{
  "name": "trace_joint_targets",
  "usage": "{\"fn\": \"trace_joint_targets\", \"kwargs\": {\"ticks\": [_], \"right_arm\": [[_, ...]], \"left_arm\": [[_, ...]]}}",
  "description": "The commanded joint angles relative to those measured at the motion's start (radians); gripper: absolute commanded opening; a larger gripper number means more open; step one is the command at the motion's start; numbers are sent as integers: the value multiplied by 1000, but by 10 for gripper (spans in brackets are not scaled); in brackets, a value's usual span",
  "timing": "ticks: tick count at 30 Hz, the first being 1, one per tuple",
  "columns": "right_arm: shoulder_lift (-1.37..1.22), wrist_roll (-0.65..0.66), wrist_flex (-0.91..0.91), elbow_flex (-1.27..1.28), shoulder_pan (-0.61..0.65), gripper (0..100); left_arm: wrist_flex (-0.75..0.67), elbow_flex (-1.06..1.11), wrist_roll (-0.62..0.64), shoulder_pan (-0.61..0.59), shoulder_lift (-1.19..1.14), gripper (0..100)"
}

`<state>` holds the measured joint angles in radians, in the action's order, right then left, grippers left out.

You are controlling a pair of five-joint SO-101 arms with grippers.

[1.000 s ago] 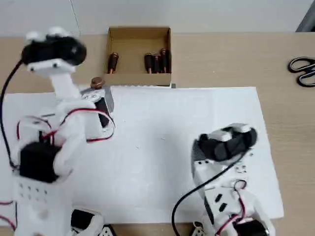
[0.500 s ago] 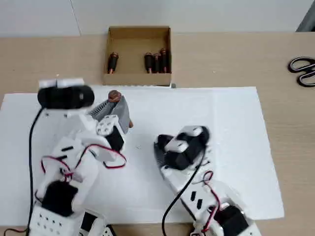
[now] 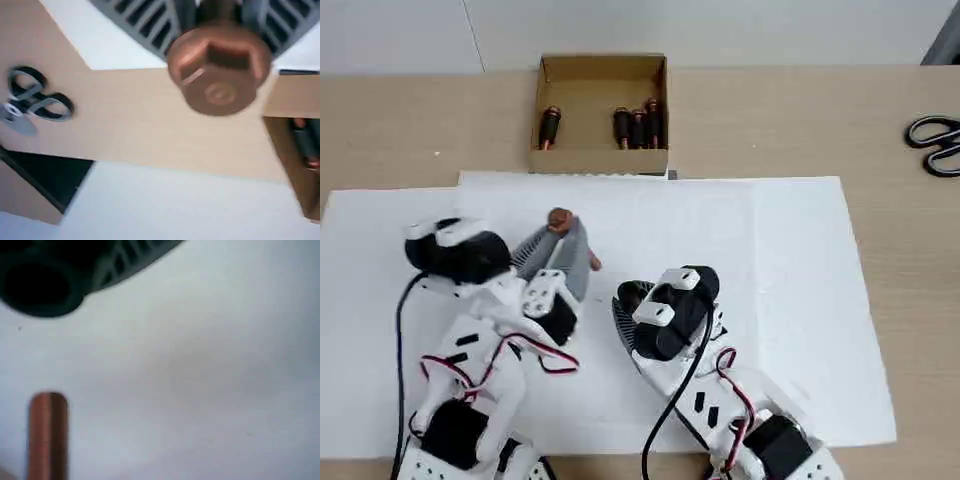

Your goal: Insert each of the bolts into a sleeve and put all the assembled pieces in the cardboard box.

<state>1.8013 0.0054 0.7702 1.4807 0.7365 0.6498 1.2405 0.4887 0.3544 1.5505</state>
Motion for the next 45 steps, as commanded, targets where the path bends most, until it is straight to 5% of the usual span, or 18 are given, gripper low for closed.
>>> {"fn": "trace_joint_targets", "kwargs": {"ticks": [1, 16, 45], "right_arm": [[5, 11, -28, -2, 7, 2], [5, 11, -22, 2, 5, 2], [5, 11, -22, 2, 5, 2]], "left_arm": [[-34, -5, 8, 72, 18, 6], [-31, -7, 8, 123, 18, 6], [304, -4, 2, 287, 15, 6]]}}
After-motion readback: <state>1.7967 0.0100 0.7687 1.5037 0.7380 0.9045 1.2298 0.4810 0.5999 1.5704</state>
